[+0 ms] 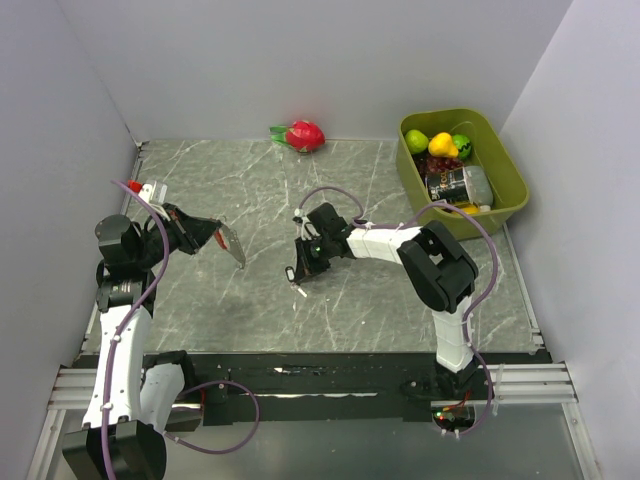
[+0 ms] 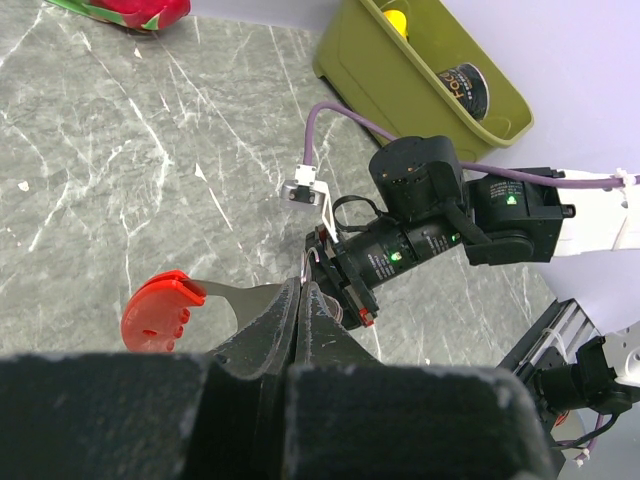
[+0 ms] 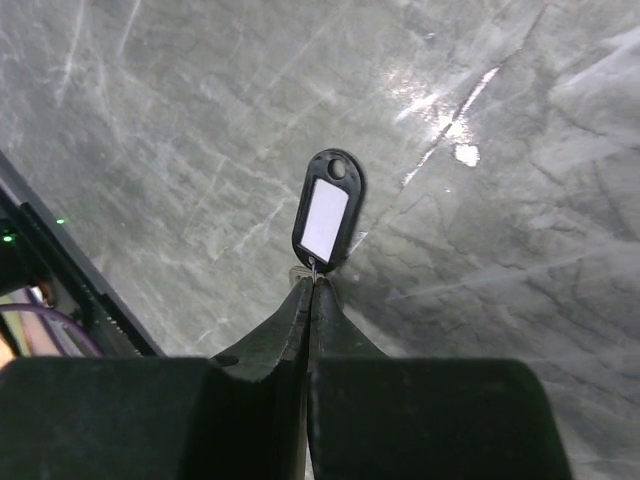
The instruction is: Put the keys on the keyring
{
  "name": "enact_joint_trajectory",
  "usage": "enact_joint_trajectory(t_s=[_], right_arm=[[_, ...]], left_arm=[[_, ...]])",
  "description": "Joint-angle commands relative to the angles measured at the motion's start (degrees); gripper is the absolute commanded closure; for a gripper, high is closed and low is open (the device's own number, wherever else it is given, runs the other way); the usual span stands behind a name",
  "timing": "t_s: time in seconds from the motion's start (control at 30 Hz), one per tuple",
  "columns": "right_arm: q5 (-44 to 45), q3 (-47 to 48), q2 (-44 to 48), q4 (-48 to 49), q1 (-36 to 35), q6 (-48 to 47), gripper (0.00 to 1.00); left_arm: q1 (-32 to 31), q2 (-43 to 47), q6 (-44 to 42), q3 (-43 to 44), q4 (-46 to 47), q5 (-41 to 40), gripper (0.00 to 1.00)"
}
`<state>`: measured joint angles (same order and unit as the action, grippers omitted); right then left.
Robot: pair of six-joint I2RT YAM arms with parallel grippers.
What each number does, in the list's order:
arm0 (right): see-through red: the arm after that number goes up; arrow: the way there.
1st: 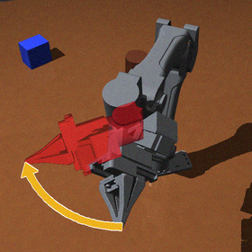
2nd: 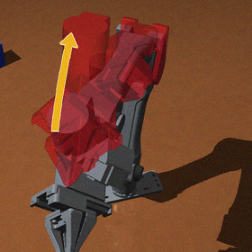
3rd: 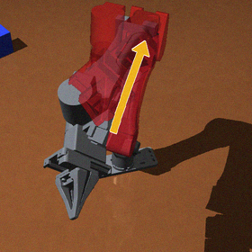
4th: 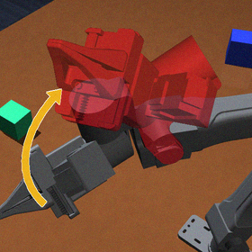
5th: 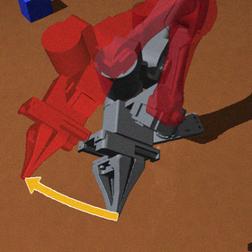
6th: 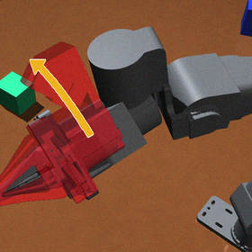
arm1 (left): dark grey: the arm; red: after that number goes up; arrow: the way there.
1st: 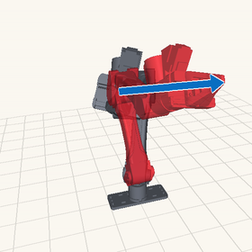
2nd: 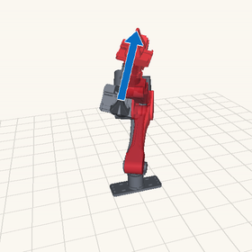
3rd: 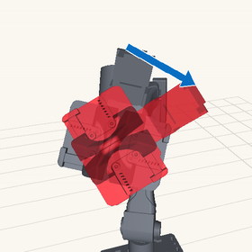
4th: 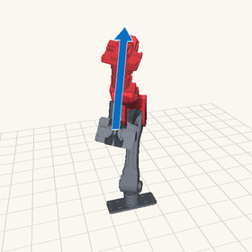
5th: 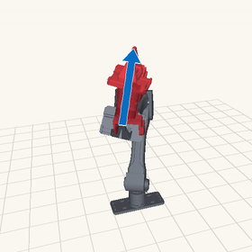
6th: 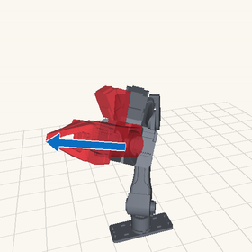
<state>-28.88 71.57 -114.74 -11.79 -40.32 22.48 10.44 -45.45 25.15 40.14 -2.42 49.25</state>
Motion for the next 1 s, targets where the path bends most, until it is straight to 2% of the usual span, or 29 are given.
enact_joint_trajectory(t_s=[0.0, 0.37, 0.6, 0.97], right_arm=[[2.69, 0.77, 3.37, -1.56, -0.20, -4.19, 1.00], [-2.31, -5.47, 16.63, 1.94, 0.41, -13.15, 1.00], [-4.95, -10.30, 26.66, 3.09, 0.50, -17.46, 1.00], [-19.17, -13.91, 37.83, 3.26, 0.85, -26.78, 1.00]], left_arm=[[0.29, 1.15, 0.17, 0.11, 2.94, 1.72, 0.99], [-0.24, 0.45, 0.78, -0.59, 4.52, 4.53, 0.99], [-5.59, -0.43, -1.68, 0.38, 2.59, 4.18, 0.99], [-14.56, -0.52, -7.04, 1.96, -1.54, 7.26, 0.99]])
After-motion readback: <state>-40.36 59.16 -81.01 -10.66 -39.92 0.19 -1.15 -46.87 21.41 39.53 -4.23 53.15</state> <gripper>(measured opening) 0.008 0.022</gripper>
